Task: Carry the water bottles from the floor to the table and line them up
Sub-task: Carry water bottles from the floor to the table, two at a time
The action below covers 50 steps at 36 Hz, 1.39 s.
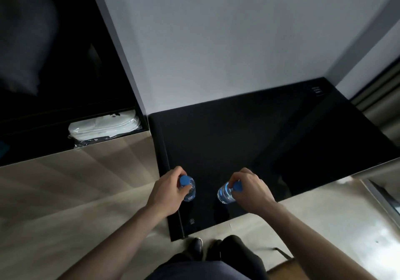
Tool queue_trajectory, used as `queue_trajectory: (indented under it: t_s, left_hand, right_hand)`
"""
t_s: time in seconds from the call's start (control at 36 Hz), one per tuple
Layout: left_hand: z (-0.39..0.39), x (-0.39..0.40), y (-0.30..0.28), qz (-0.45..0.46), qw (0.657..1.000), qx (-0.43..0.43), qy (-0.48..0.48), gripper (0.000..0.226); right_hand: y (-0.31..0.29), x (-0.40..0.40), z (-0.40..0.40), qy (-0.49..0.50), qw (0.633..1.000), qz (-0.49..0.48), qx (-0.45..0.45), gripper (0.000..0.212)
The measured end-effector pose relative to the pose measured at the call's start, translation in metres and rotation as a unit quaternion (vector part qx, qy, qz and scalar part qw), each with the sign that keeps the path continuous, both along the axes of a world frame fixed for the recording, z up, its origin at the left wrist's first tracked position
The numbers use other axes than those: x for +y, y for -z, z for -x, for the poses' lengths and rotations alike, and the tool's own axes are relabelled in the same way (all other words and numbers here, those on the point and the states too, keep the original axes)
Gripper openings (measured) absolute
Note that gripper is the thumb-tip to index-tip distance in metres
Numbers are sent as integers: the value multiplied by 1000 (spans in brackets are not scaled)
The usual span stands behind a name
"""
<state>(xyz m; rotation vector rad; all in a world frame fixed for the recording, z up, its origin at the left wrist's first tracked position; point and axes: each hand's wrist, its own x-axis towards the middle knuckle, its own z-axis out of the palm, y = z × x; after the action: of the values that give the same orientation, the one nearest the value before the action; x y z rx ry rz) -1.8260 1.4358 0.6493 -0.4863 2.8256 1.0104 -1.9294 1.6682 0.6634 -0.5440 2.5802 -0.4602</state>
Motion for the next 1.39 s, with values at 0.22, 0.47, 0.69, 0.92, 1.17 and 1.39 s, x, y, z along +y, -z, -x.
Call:
queue_trajectory:
  t_s: [0.22,0.47,0.69,0.92,1.17,1.39]
  left_hand:
    - [22,21,8,-34,998,37,-23,17]
    - [53,54,14,-51,993,67,-83,17]
    - [114,107,15,-54,982,49,-173,17]
    - [180,161,14,-43,971,28,-234,16]
    - [232,204,13,-51,970,7,-238,18]
    - [267,208,20,-22,984,-5,-178,26]
  right_hand:
    - [11,10,10,21,1000,12,-13,25]
    - [14,18,57,-52,998,32,-24,19]
    - [25,76,136,-104,992,57,-39,13]
    - [18,139,215,-126,989,54,-53,16]
    - [7,190,287,-94,995,32,-27,17]
    - [10,226,311,-41,999,17,11,14]
